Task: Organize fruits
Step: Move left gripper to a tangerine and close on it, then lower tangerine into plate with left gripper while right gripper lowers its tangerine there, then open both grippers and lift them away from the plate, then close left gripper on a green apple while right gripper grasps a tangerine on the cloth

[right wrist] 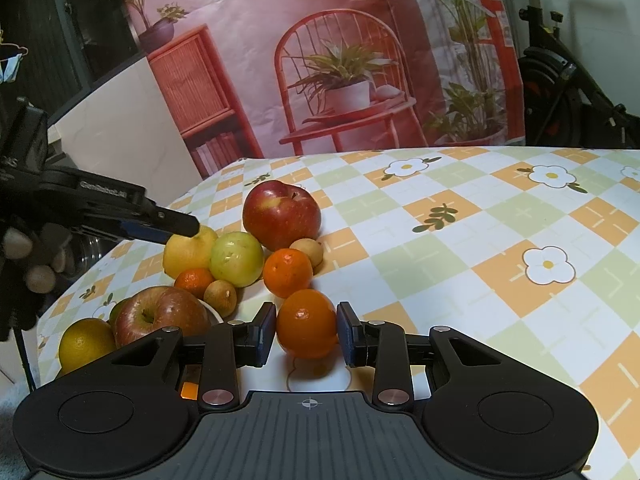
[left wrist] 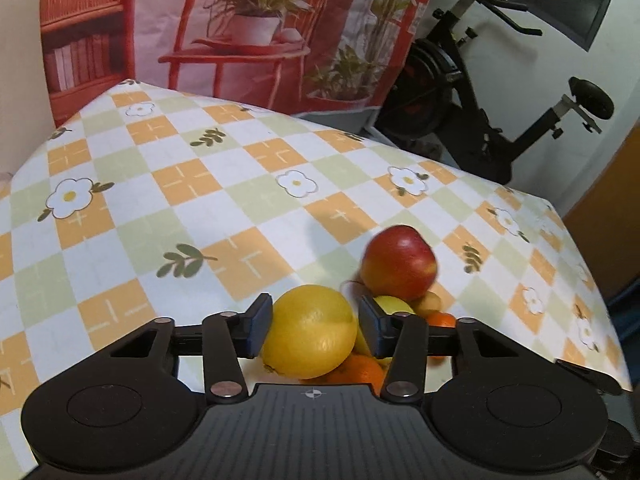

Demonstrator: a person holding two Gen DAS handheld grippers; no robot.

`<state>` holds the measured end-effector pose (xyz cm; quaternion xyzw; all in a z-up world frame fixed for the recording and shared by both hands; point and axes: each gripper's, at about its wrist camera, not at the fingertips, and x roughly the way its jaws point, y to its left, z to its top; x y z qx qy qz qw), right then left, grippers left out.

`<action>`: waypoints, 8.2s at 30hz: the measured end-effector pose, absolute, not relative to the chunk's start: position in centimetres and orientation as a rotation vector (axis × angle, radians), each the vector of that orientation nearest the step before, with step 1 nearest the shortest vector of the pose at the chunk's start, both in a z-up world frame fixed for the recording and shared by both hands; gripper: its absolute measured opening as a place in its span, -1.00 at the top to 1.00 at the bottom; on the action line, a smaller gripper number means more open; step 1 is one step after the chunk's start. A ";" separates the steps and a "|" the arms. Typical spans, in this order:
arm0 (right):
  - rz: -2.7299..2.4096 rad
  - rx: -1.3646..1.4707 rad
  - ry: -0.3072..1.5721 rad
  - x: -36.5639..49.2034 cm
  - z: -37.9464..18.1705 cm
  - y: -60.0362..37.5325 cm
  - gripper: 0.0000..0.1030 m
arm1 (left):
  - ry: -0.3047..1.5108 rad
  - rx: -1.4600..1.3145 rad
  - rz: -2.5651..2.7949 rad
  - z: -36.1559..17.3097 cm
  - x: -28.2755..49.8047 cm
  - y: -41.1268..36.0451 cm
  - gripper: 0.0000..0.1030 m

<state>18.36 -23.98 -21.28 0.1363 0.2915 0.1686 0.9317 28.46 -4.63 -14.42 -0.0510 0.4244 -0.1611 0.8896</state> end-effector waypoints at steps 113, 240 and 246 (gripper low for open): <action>0.480 0.075 0.740 10.4 -18.2 -17.1 0.42 | 0.849 0.128 -0.459 -15.7 10.0 -2.4 0.27; 0.351 0.248 0.619 21.3 -21.1 -23.7 0.39 | 0.889 0.113 -0.463 -16.4 27.0 -10.5 0.07; 0.348 0.267 0.616 21.3 -21.2 -24.1 0.39 | 0.866 0.111 -0.457 -15.7 26.4 -10.1 0.07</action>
